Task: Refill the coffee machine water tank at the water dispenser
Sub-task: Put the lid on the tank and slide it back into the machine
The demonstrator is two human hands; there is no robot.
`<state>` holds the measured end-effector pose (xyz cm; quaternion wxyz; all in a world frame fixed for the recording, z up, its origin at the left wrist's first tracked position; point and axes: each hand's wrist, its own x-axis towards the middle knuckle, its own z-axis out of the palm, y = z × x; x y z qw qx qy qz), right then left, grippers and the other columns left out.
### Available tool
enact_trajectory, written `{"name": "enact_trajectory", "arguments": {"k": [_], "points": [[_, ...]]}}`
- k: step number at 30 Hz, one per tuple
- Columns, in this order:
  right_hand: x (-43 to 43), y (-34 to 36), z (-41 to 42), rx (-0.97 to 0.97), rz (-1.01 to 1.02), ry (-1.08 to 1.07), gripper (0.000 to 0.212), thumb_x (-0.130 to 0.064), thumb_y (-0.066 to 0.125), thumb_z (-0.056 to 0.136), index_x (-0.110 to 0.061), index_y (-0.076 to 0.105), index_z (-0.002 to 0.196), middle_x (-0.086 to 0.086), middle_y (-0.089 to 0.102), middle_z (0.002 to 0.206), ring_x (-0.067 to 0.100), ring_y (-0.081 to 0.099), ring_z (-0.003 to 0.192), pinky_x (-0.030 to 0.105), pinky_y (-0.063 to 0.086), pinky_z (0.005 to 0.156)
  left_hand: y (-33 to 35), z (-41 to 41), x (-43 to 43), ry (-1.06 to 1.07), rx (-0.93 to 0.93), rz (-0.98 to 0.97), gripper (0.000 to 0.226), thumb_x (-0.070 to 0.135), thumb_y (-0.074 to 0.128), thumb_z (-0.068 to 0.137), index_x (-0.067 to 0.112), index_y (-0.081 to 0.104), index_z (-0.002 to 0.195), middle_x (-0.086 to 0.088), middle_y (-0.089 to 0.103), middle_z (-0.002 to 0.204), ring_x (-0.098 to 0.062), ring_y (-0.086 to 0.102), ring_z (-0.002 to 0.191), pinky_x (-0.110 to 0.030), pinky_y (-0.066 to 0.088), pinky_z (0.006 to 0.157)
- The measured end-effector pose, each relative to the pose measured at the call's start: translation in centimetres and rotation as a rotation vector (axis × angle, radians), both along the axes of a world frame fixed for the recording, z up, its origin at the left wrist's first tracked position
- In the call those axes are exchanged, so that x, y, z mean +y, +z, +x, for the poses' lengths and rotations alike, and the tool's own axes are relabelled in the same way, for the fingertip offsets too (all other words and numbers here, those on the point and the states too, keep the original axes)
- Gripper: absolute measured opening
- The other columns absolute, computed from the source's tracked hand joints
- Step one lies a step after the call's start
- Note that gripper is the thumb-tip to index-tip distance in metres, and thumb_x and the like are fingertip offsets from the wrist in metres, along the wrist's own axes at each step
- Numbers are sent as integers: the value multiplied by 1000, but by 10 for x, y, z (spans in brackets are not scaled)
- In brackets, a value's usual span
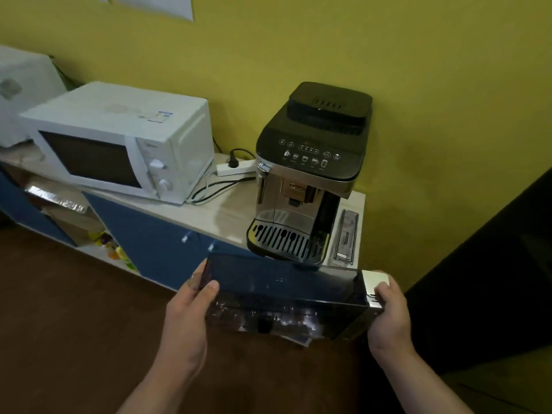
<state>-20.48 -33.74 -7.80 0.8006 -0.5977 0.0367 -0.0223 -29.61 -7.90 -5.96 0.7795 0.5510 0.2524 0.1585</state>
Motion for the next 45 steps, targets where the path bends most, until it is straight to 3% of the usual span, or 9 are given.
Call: {"name": "enact_trajectory", "arguments": {"k": [4,8,14,18,22,24,33,43,45], "points": [[13,2,17,10,-34,-86,26,-20,39,86,-11,64,86,16,62,81,27,58,74,37,46,65,-6,35,21,-91,30,-44,34,0,47,99,22,67,115,5,79,100,-7,72,95,-17,56,71],[22,-5,42,-4,-76,-134,27,-22,41,80,-11,65,84,18,62,81,34,56,77,42,44,69,-14,74,35,-213,43,39,60,-14,57,86,18,51,136,0,65,122,-18,62,112,-32,48,88],[31,-11,87,-71,-128,-200,24,-13,40,79,-5,62,82,5,62,72,16,57,68,22,45,55,-28,136,48,-302,73,149,85,-27,62,75,21,40,141,4,56,124,-12,58,108,-25,49,80],[34,-14,115,-84,-119,-205,21,-8,40,83,-7,61,81,5,59,72,9,56,63,18,46,53,-47,175,62,-370,83,191,86,-26,70,69,18,50,141,-5,61,134,-26,57,124,-45,53,94],[36,-29,133,-64,-128,-199,21,-22,45,77,-12,63,82,14,58,76,28,52,72,35,43,65,-53,197,68,-386,97,146,79,-30,62,70,21,58,129,-5,67,122,-23,63,114,-32,59,80],[38,-32,138,-50,-128,-199,21,-24,46,76,-10,61,80,18,53,75,31,48,71,39,41,65,-54,205,68,-395,83,119,76,-31,59,69,19,59,127,-12,68,119,-31,62,115,-41,55,86],[50,-26,158,-94,-126,-217,22,-9,39,77,-13,61,75,0,57,65,19,50,63,21,43,51,-52,229,80,-409,40,77,80,-13,66,51,18,59,125,-19,62,126,-37,59,120,-60,52,86],[47,-31,166,-27,-60,-74,25,-16,42,79,-9,61,93,0,66,74,15,61,68,23,51,56,-46,239,79,-439,48,156,63,-9,66,49,30,70,99,-12,71,101,-36,65,103,-49,57,75],[35,-33,168,-6,-81,17,27,-30,50,81,-11,63,96,10,65,85,24,61,78,31,52,65,-49,239,82,-436,49,159,67,-13,67,52,23,67,108,-16,69,108,-38,63,108,-55,56,79]]}}
